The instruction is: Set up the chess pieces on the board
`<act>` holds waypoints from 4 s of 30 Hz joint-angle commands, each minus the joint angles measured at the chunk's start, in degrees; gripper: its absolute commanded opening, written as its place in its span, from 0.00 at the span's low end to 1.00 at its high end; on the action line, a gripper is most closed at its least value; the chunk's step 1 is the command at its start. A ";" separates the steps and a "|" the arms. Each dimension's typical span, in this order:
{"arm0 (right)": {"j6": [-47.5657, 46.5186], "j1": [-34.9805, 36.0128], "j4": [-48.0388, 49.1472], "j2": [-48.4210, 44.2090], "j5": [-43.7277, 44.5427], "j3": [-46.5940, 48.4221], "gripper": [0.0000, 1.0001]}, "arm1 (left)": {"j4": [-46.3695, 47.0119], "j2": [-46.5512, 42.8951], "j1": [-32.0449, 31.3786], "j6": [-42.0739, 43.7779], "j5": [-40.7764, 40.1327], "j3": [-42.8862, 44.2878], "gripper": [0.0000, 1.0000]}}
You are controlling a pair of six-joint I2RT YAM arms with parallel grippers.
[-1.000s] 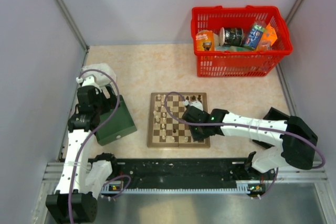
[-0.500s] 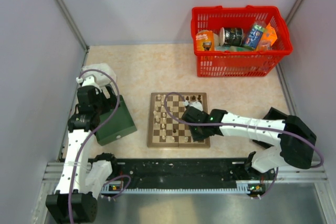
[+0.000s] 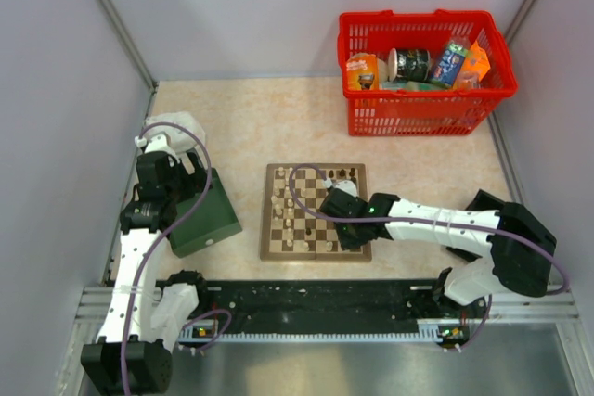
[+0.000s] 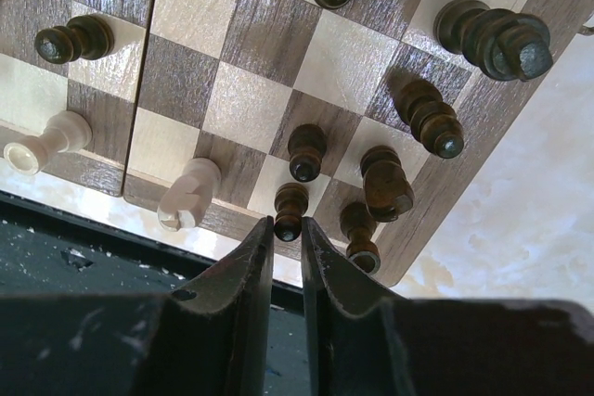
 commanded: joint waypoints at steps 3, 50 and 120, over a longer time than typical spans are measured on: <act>0.16 0.80 1.36 0.26 0.43 0.00 0.17 | 1.20 -0.27 -0.04 -0.31 0.20 0.27 0.99; -0.28 0.71 1.01 0.88 0.07 0.52 0.20 | 1.28 -0.18 -0.04 -0.31 0.38 0.36 0.99; -9.25 0.71 11.03 17.05 -4.23 17.57 0.24 | 1.37 -0.88 -0.04 0.13 0.20 0.18 0.99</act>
